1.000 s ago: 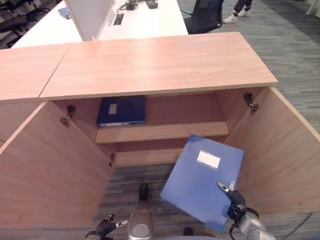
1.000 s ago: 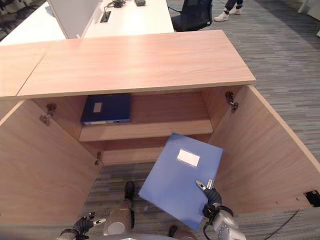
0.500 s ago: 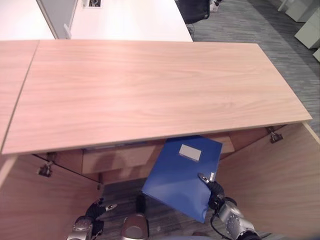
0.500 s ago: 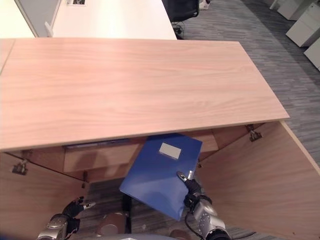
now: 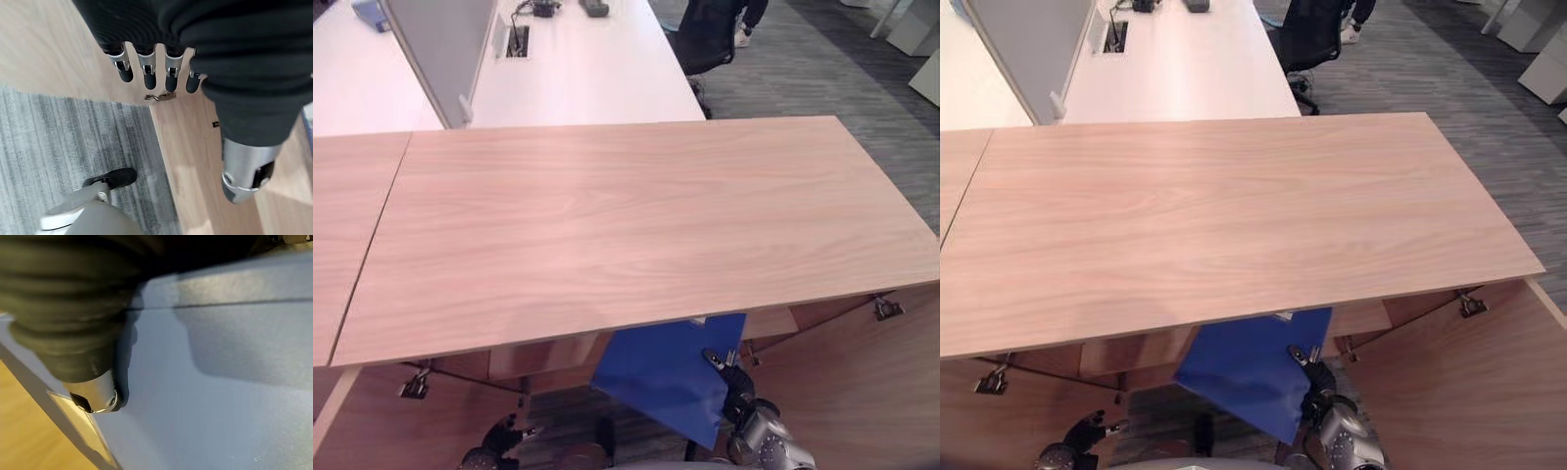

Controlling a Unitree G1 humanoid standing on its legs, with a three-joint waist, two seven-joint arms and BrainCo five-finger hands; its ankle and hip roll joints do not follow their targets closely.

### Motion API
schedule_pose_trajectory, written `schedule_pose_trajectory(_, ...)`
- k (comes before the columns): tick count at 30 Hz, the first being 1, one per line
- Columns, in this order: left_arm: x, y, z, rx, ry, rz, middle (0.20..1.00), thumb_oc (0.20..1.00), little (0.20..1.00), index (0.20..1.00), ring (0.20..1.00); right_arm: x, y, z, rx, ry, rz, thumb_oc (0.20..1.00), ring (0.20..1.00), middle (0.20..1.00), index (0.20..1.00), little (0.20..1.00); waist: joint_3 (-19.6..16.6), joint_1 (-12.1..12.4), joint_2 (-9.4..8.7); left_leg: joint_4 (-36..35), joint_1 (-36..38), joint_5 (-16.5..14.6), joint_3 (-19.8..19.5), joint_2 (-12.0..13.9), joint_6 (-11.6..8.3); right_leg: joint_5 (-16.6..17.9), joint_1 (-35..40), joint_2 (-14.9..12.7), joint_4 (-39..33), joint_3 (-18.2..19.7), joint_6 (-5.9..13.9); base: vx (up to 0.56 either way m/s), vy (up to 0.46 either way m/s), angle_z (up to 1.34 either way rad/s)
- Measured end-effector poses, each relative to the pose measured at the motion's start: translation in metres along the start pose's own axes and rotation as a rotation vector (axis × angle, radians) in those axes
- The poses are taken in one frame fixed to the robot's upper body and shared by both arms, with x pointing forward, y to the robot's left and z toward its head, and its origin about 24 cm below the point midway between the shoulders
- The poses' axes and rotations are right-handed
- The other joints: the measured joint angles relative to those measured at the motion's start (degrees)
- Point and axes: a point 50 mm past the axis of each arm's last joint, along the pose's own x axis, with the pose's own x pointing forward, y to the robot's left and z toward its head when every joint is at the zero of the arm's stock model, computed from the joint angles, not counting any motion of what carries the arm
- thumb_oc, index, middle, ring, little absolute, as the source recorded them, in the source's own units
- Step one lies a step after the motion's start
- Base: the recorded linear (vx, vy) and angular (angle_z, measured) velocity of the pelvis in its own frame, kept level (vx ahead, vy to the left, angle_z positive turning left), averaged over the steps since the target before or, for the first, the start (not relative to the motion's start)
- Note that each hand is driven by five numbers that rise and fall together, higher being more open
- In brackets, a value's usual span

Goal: Put the empty folder in the office cabinet

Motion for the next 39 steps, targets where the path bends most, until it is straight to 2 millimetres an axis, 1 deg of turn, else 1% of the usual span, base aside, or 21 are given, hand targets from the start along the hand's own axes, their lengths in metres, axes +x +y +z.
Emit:
schedule_pose_trajectory(1,-0.003,0.006,-0.008,0.016,0.018,0.013,1.0,1.0,1.0,1.0,1.0,-0.002,0.001,-0.006,0.013,0.013,-0.001,0.2,0.2,0.2,0.2,0.2,-1.4,0.8,-2.2,-0.1,0.7,-1.0,-0.1,-1.3,-1.66,1.3,2.7,-0.8,-0.4,0.0,-1.8,0.17,-0.078,0.0)
schedule_pose_trajectory(2,-0.005,-0.002,-0.016,0.017,0.036,-0.004,1.0,1.0,1.0,1.0,1.0,-0.001,0.0,-0.003,0.011,0.004,-0.009,0.2,0.2,0.2,0.2,0.2,-2.2,0.7,-0.9,-0.1,1.0,-1.6,-0.3,0.0,-2.91,1.2,3.8,0.6,-2.1,-0.6,-3.45,0.14,-0.09,-0.04)
schedule_pose_trajectory(5,-0.009,-0.021,-0.03,0.011,0.069,-0.053,1.0,1.0,1.0,1.0,1.0,-0.002,-0.007,0.006,0.033,-0.029,-0.032,0.2,0.2,0.2,0.2,0.2,-3.0,-0.1,3.02,-0.3,0.6,-1.6,-0.8,3.2,-5.03,1.2,5.0,3.9,-4.5,-2.1,-4.51,0.1,-0.097,0.03)
schedule_pose_trajectory(7,-0.01,-0.031,-0.031,-0.004,0.074,-0.073,1.0,1.0,1.0,1.0,1.0,-0.002,-0.013,0.011,0.016,-0.036,-0.06,0.2,0.2,0.2,0.2,0.2,-3.3,-0.1,4.48,-0.1,0.6,-1.5,-1.5,4.6,-5.81,1.3,5.8,5.2,-5.4,-3.0,-5.32,0.09,-0.095,0.16)
schedule_pose_trajectory(9,-0.01,-0.035,-0.03,-0.007,0.068,-0.082,1.0,1.0,1.0,1.0,1.0,-0.001,-0.016,0.019,0.019,-0.061,-0.082,0.2,0.2,0.2,0.2,0.2,-3.1,0.0,5.1,-0.1,0.6,-1.3,-2.2,5.4,-6.23,0.9,6.3,5.9,-5.4,-3.8,-5.87,0.08,-0.1,0.18)
schedule_pose_trajectory(11,-0.01,-0.035,-0.03,-0.001,0.07,-0.081,1.0,1.0,1.0,1.0,1.0,0.005,-0.012,0.033,0.076,-0.114,-0.099,0.2,0.2,0.2,0.2,0.2,-2.7,0.1,5.15,-0.5,0.3,-1.2,-3.0,6.1,-6.64,0.6,6.4,6.4,-5.4,-4.4,-5.96,0.06,-0.083,0.14)
schedule_pose_trajectory(12,-0.01,-0.036,-0.03,0.011,0.074,-0.086,1.0,1.0,1.0,1.0,1.0,0.009,-0.008,0.045,0.134,-0.171,-0.111,0.2,0.2,0.2,0.2,0.2,-2.6,0.1,5.07,-0.6,0.2,-1.1,-3.1,6.3,-6.89,0.6,6.4,6.7,-5.4,-4.7,-6.02,0.07,-0.098,0.13)
schedule_pose_trajectory(13,-0.01,-0.036,-0.031,0.01,0.076,-0.086,1.0,1.0,1.0,1.0,1.0,0.011,-0.005,0.052,0.17,-0.208,-0.113,0.2,0.2,0.2,0.2,0.2,-2.6,0.8,5.31,-0.6,0.2,-1.1,-3.3,6.5,-6.91,0.5,6.5,6.7,-5.4,-5.0,-6.08,0.08,-0.125,0.09)
schedule_pose_trajectory(15,-0.011,-0.035,-0.035,0.01,0.087,-0.08,1.0,1.0,1.0,1.0,1.0,0.019,0.006,0.07,0.248,-0.269,-0.113,0.2,0.2,0.2,0.2,0.2,-2.5,1.0,5.51,-0.6,0.0,-1.2,-3.6,6.6,-6.93,0.5,6.5,6.7,-5.5,-5.1,-6.11,0.03,-0.104,0.07)
schedule_pose_trajectory(16,-0.011,-0.035,-0.034,0.01,0.086,-0.08,1.0,1.0,1.0,1.0,1.0,0.024,0.015,0.088,0.298,-0.33,-0.111,0.2,0.2,0.2,0.2,0.2,-2.3,1.4,5.92,-0.6,-0.3,-1.2,-4.2,6.6,-6.91,0.5,6.4,6.8,-5.6,-5.3,-6.11,-0.01,-0.097,0.12)
schedule_pose_trajectory(18,-0.011,-0.035,-0.032,0.006,0.079,-0.079,1.0,1.0,1.0,1.0,1.0,0.027,0.021,0.102,0.333,-0.386,-0.107,0.2,0.2,0.2,0.2,0.2,-2.1,2.0,6.23,-0.6,-0.6,-0.9,-4.6,6.7,-7.34,0.5,6.3,6.8,-5.4,-5.6,-6.19,-0.05,-0.081,0.19)
schedule_pose_trajectory(19,-0.011,-0.038,-0.031,0.02,0.074,-0.087,1.0,1.0,1.0,1.0,1.0,0.031,0.028,0.122,0.419,-0.456,-0.122,0.2,0.2,0.2,0.2,0.2,-1.7,2.9,7.3,-0.1,-1.6,-0.5,-5.6,6.8,-7.56,0.5,6.0,6.8,-5.4,-6.6,-6.48,-0.09,-0.071,0.33)
schedule_pose_trajectory(22,-0.01,-0.042,-0.025,0.021,0.052,-0.096,1.0,1.0,1.0,1.0,1.0,0.035,0.031,0.136,0.53,-0.509,-0.157,0.2,0.2,0.2,0.2,0.2,-1.2,3.7,8.43,0.0,-3.1,0.2,-6.8,6.8,-7.9,0.5,5.1,6.8,-5.4,-7.7,-6.65,-0.07,-0.03,0.26)
schedule_pose_trajectory(24,-0.009,-0.045,-0.021,0.031,0.038,-0.106,1.0,1.0,1.0,1.0,1.0,0.037,0.029,0.144,0.631,-0.527,-0.204,0.2,0.2,0.2,0.2,0.2,-0.5,4.5,9.7,0.1,-4.2,0.8,-8.0,6.8,-8.08,1.0,4.5,6.7,-5.4,-8.5,-7.47,-0.12,-0.017,0.28)
schedule_pose_trajectory(25,-0.008,-0.05,-0.017,0.06,0.025,-0.126,1.0,1.0,1.0,1.0,1.0,0.042,0.03,0.159,0.721,-0.55,-0.244,0.2,0.2,0.2,0.2,0.2,0.2,5.2,10.94,0.7,-6.0,0.8,-8.2,6.7,-8.16,1.2,3.0,6.6,-5.4,-8.6,-7.67,-0.14,-0.005,0.26)
schedule_pose_trajectory(26,-0.007,-0.054,-0.009,0.074,-0.002,-0.139,1.0,1.0,1.0,1.0,1.0,0.044,0.028,0.181,0.83,-0.581,-0.292,0.2,0.2,0.2,0.2,0.2,1.4,5.6,12.87,1.3,-7.5,1.1,-9.1,6.7,-8.43,1.4,2.4,6.5,-5.4,-9.7,-7.74,-0.13,-0.007,0.26)
schedule_pose_trajectory(29,-0.005,-0.058,-0.002,0.072,-0.026,-0.153,1.0,1.0,1.0,1.0,1.0,0.042,0.029,0.213,0.891,-0.645,-0.316,0.2,0.2,0.2,0.2,0.2,2.6,6.9,15.01,1.3,-9.1,1.8,-9.5,6.8,-8.66,1.6,1.0,6.7,-5.4,-10.0,-7.87,-0.09,0.002,0.1)
schedule_pose_trajectory(31,-0.005,-0.061,0.002,0.08,-0.049,-0.165,1.0,1.0,1.0,1.0,1.0,0.039,0.029,0.232,0.919,-0.674,-0.316,0.2,0.2,0.2,0.2,0.2,3.8,7.0,15.94,1.2,-10.0,2.2,-9.7,6.8,-8.77,1.9,0.1,6.6,-5.4,-10.2,-8.05,-0.06,0.011,0.05)
schedule_pose_trajectory(34,-0.004,-0.061,0.009,0.083,-0.07,-0.165,1.0,1.0,1.0,1.0,1.0,0.039,0.028,0.243,0.92,-0.668,-0.346,0.2,0.2,0.2,0.2,0.2,4.7,7.1,16.53,1.1,-11.7,2.9,-10.3,6.8,-9.03,2.0,-1.3,6.6,-5.4,-10.8,-7.8,-0.07,0.013,0.1)
schedule_pose_trajectory(36,-0.002,-0.063,0.019,0.105,-0.098,-0.18,1.0,1.0,1.0,1.0,1.0,0.038,0.035,0.26,0.931,-0.654,-0.365,0.2,0.2,0.2,0.2,0.2,5.4,7.7,16.76,0.9,-14.4,3.8,-10.5,6.7,-8.97,2.5,-3.9,6.5,-5.4,-10.9,-7.53,-0.09,-0.004,0.05)
schedule_pose_trajectory(39,-0.001,-0.063,0.035,0.086,-0.161,-0.184,1.0,1.0,1.0,1.0,1.0,0.032,0.032,0.277,0.962,-0.677,-0.366,0.2,0.2,0.2,0.2,0.2,6.4,9.0,16.85,1.8,-17.3,4.2,-10.5,6.7,-9.11,2.8,-6.9,6.4,-4.5,-10.6,-7.83,-0.09,-0.023,-0.03)
